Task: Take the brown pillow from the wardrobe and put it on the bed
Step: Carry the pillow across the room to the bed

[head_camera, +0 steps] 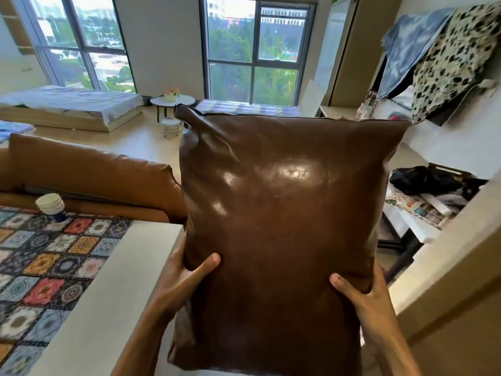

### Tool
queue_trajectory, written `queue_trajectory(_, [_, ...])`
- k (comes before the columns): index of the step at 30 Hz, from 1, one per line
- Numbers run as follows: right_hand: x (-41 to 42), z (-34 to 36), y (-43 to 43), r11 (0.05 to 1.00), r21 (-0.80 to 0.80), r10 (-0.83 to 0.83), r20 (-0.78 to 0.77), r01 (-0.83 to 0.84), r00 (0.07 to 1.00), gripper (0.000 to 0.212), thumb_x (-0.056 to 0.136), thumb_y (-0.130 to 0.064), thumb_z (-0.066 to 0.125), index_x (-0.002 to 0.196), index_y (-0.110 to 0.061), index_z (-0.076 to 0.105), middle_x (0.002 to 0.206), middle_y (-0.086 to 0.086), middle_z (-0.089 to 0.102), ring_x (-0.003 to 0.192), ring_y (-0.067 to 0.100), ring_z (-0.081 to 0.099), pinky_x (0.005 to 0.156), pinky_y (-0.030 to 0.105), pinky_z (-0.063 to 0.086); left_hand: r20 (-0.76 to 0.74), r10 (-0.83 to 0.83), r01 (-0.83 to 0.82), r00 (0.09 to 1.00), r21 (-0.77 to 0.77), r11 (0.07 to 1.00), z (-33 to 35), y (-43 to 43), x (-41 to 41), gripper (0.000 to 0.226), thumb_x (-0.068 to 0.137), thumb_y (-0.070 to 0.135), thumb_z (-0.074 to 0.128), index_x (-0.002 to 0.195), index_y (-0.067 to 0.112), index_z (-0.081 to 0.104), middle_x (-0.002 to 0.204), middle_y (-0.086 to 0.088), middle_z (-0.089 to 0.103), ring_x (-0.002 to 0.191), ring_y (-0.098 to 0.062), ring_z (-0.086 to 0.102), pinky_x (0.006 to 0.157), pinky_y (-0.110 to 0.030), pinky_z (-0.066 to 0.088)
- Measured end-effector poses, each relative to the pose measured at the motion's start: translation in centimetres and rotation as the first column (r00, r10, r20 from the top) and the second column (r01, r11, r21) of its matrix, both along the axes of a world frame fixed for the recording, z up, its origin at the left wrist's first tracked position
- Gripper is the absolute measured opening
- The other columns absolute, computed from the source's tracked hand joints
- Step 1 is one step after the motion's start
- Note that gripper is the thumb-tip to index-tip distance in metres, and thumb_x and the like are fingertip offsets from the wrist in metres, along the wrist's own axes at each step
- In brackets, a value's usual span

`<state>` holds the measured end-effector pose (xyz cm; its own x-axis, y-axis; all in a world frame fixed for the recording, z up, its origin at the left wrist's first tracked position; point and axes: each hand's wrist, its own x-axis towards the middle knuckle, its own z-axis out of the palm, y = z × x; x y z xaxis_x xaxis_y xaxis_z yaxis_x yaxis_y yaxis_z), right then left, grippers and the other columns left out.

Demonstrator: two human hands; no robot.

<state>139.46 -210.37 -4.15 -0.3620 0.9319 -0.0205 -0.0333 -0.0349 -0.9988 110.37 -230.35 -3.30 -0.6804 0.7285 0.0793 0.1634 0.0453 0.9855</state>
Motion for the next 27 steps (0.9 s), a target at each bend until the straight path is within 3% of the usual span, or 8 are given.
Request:
queue_trajectory(2, [-1.9,-0.4,2.1,1.000,0.004,0.011,0.010,-0.011,1.000,0.118,0.026,-0.067,0.101,0.134,-0.047,0.057,0.105,-0.024,0.080,0.091,0.005,0.079,0.069,0.022,0.063,0.004,0.015,-0.015,1.000,-0.001,1.000,-0.2,1.7,-1.7,0.111,0.055,0.083,0.081,0.153,0.046,0.043,0.145,0.019,0.062,0.131,-0.005,0.061,0.113,-0.042,0.049])
queue_trajectory(5, [-5.1,-1.2,6.2,0.998,-0.027,0.050,0.003,-0.050,0.999,0.138,0.019,-0.073,0.099,0.145,-0.042,0.054,0.129,-0.008,0.074,0.113,0.023,0.074,0.097,0.048,0.062,0.015,0.035,-0.035,0.999,-0.007,0.999,-0.6,5.0,-4.1,0.113,0.054,0.084,0.080,0.153,0.042,0.045,0.144,0.014,0.064,0.131,-0.009,0.062,0.113,-0.047,0.049])
queue_trajectory(7, [-7.6,-1.5,9.5,0.996,-0.020,0.082,0.010,-0.081,0.997,0.142,0.018,-0.074,0.098,0.148,-0.039,0.052,0.135,-0.002,0.071,0.118,0.028,0.071,0.108,0.056,0.055,0.006,0.047,-0.047,0.999,-0.011,0.999,-0.8,7.8,-5.8,0.112,0.054,0.083,0.080,0.153,0.042,0.045,0.143,0.013,0.065,0.131,-0.010,0.062,0.113,-0.047,0.050])
queue_trajectory(9, [-9.9,-1.8,12.5,0.996,-0.018,0.084,-0.015,-0.084,0.996,0.135,0.022,-0.068,0.101,0.145,-0.037,0.055,0.133,0.001,0.073,0.117,0.029,0.072,0.106,0.055,0.056,0.001,0.065,-0.065,0.998,0.009,0.998,-0.8,10.3,-7.3,0.106,0.058,0.079,0.081,0.152,0.043,0.047,0.140,0.016,0.067,0.128,-0.006,0.063,0.112,-0.044,0.050])
queue_trajectory(13, [-13.6,-2.0,18.2,0.990,-0.052,0.131,-0.071,-0.135,0.989,0.085,0.042,-0.041,0.099,0.120,-0.048,0.066,0.117,-0.006,0.081,0.103,0.018,0.080,0.080,0.032,0.065,0.010,0.079,-0.079,0.997,0.014,0.997,0.1,15.5,-10.7,0.091,0.062,0.072,0.085,0.144,0.043,0.056,0.133,0.014,0.072,0.125,-0.010,0.067,0.112,-0.046,0.051])
queue_trajectory(17, [-17.4,-1.2,23.5,0.987,-0.074,0.137,-0.112,-0.146,0.984,0.093,0.042,-0.042,0.097,0.128,-0.041,0.061,0.133,0.001,0.073,0.118,0.026,0.072,0.105,0.050,0.056,-0.042,0.094,-0.092,0.995,0.039,0.995,0.7,20.8,-14.4,0.092,0.061,0.075,0.085,0.143,0.044,0.056,0.132,0.015,0.073,0.124,-0.009,0.068,0.110,-0.044,0.051])
queue_trajectory(23, [-22.3,-2.4,31.7,0.988,-0.062,0.136,-0.055,-0.140,0.989,0.136,0.023,-0.064,0.103,0.147,-0.035,0.055,0.137,-0.001,0.072,0.123,0.025,0.070,0.109,0.053,0.054,-0.039,0.096,-0.095,0.995,0.034,0.995,-0.1,29.0,-19.8,0.106,0.056,0.079,0.084,0.149,0.040,0.051,0.139,0.011,0.069,0.128,-0.014,0.065,0.112,-0.048,0.051])
queue_trajectory(27, [-27.1,-2.9,37.6,0.988,-0.069,0.133,-0.045,-0.136,0.990,0.111,0.033,-0.057,0.104,0.135,-0.045,0.060,0.129,-0.009,0.076,0.115,0.017,0.074,0.102,0.046,0.056,-0.049,0.103,-0.103,0.993,-0.001,0.995,-1.7,35.3,-24.8,0.116,0.054,0.084,0.079,0.155,0.042,0.042,0.149,0.012,0.060,0.133,-0.011,0.060,0.112,-0.039,0.050])
